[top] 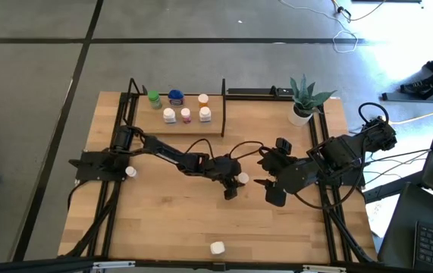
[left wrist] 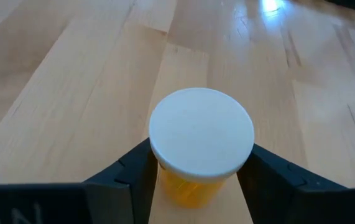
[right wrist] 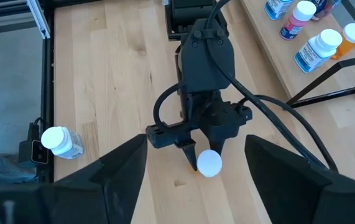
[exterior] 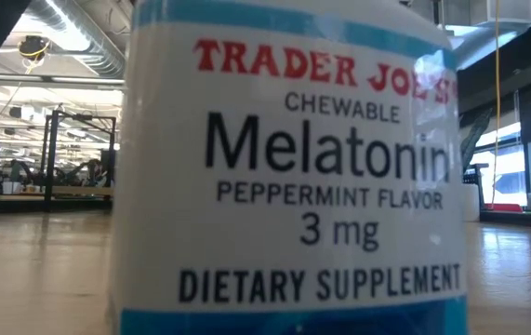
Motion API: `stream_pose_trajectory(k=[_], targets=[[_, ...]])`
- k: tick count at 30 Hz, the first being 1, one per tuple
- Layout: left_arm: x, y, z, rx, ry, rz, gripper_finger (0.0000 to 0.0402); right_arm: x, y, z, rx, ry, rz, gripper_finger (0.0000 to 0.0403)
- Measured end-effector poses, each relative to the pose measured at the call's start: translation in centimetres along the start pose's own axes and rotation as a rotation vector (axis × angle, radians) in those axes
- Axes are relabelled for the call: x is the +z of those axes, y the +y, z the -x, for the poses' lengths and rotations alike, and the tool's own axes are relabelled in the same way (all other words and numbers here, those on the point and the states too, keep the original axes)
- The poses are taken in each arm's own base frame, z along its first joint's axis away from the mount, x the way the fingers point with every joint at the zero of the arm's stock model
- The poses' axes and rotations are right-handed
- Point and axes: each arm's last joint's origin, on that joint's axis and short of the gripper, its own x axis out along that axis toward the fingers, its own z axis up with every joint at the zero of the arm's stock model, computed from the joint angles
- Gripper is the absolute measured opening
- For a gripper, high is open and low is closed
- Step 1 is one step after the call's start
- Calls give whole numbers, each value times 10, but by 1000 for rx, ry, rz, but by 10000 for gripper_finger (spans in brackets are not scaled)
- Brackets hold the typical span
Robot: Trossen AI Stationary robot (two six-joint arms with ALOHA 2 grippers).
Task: Pick and place medicine bottles onto shelf by color
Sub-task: Put the orange pill bottle on the shelf
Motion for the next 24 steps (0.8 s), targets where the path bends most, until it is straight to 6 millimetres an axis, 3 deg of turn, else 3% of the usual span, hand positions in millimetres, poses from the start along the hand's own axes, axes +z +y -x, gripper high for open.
stream_pose_trajectory(k=[9, 20, 24], targets=[[9, -2, 11, 9, 26, 10, 185, 0, 0, 0, 0, 0, 0, 272], [29, -3, 43, 107, 54, -6, 186, 0, 0, 0, 1, -1, 0, 272], [25, 0, 57, 110, 61, -5, 186, 0, 0, 0, 1, -1, -1, 272]])
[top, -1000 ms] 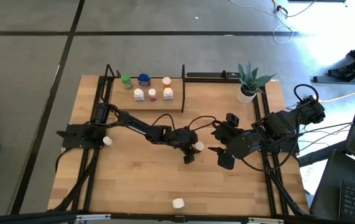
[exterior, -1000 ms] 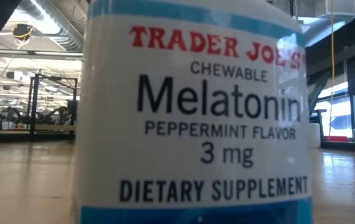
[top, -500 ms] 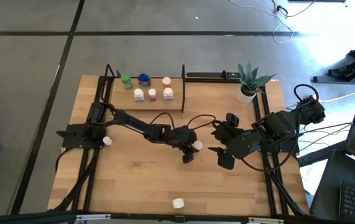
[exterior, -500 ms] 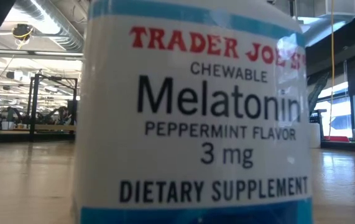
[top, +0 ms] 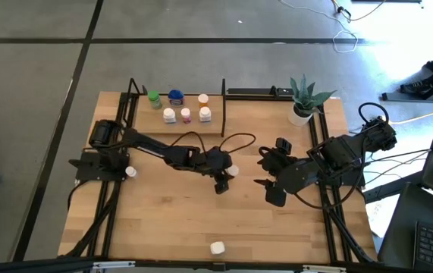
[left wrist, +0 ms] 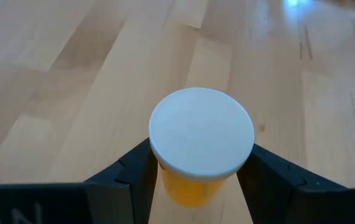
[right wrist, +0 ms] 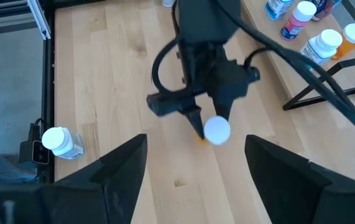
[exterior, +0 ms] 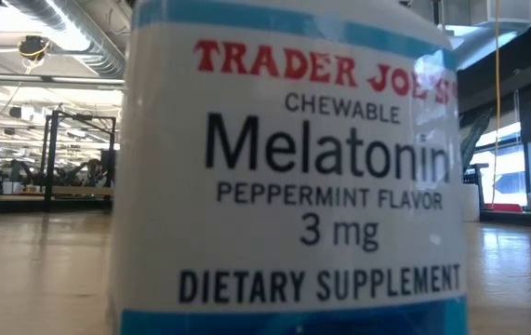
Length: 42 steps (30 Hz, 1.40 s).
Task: Pick and place medicine bottles onto shelf by color
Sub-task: Put the orange pill bottle on the shelf
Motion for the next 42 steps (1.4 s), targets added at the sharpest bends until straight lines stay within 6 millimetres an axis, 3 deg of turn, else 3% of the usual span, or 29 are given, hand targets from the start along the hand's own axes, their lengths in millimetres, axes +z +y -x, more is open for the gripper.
stream_pose_trajectory(k=[12, 20, 33, 42], targets=[[-11, 10, 75, 95, -111, 59, 187, 1, 1, 0, 7, -10, -4, 272], [-15, 23, 120, 220, -63, 122, 187, 2, 2, 0, 16, -22, -13, 272], [-8, 45, 196, 466, -184, 266, 187, 4, 2, 0, 25, -35, -19, 272], [-19, 63, 231, 729, -261, 340, 187, 5, 3, 0, 27, -47, -4, 272]])
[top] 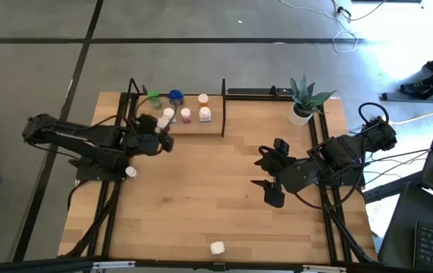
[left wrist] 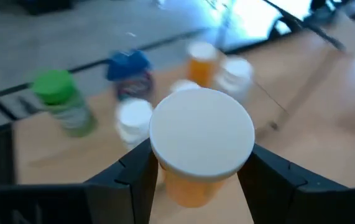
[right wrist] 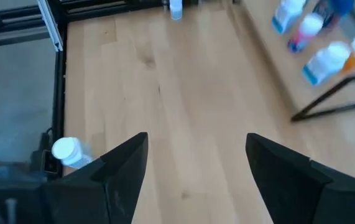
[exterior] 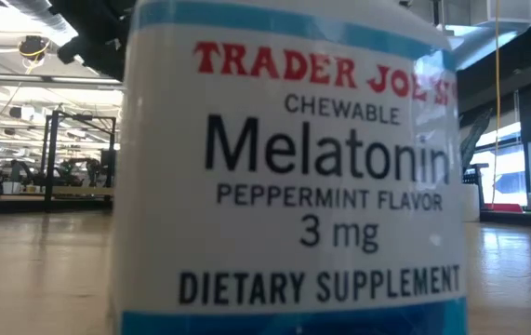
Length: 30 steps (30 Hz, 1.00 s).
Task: Pick and place medicine bottles onto shelf by color
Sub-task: Put the orange pill bottle on the shelf
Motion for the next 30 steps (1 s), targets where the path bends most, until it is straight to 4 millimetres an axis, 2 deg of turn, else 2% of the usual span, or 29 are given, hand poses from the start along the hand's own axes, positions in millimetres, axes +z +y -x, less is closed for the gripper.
stream_pose_trajectory(k=[4, 10, 13, 21, 30], targets=[[2, 9, -4, 107, -53, 42, 187, 6, 0, -1, -35, -72, 32, 272], [4, 14, -23, 235, -63, 105, 187, 10, -4, 0, -185, -176, 11, 272], [1, 23, -32, 320, -45, 156, 187, 10, -5, 0, -197, -186, -5, 272], [-29, 42, -49, 426, 4, 253, 187, 10, -5, 0, -195, -188, -15, 272], [-49, 44, -58, 414, -28, 290, 187, 10, -5, 0, -195, -189, -15, 272]])
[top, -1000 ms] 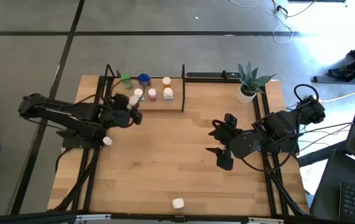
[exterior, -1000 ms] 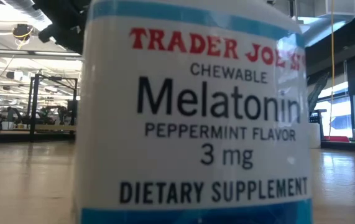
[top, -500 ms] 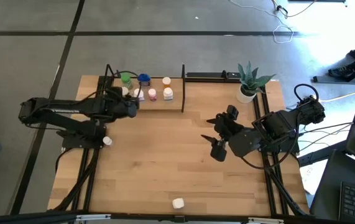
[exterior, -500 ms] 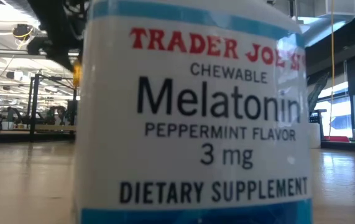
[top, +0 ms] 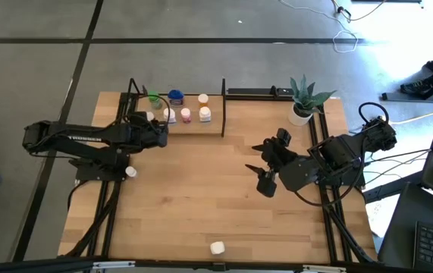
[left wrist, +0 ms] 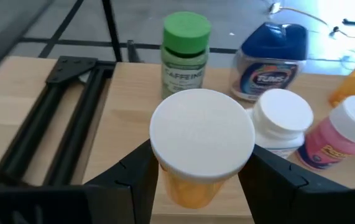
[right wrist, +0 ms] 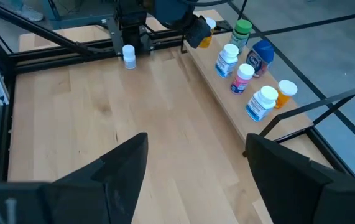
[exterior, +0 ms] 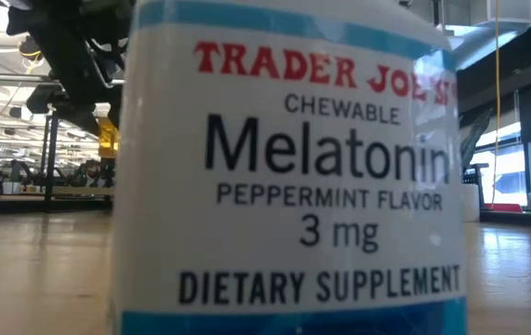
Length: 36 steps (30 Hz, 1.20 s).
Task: Pick and place medicine bottles onto shelf by color
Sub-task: Put the orange pill bottle on the shelf
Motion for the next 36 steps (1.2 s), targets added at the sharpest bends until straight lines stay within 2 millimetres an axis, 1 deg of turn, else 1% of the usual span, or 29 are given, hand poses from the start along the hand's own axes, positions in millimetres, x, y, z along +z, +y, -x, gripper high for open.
stream_pose_trajectory(k=[6, 15, 22, 33, 36], targets=[[-10, 0, -3, -31, -10, 12, 187, 0, 0, 0, 0, 0, 1, 272], [-23, 7, -10, -28, -29, 15, 187, 0, 0, 0, -2, -1, 1, 272], [-32, 9, -13, -59, -10, -44, 187, 0, 0, 0, -5, -3, 4, 272], [-35, 10, -16, -57, -19, -80, 187, 0, -1, 0, -24, -14, 5, 272], [-38, 9, -18, -48, -15, -97, 187, 1, -1, 0, -52, -30, 12, 272]])
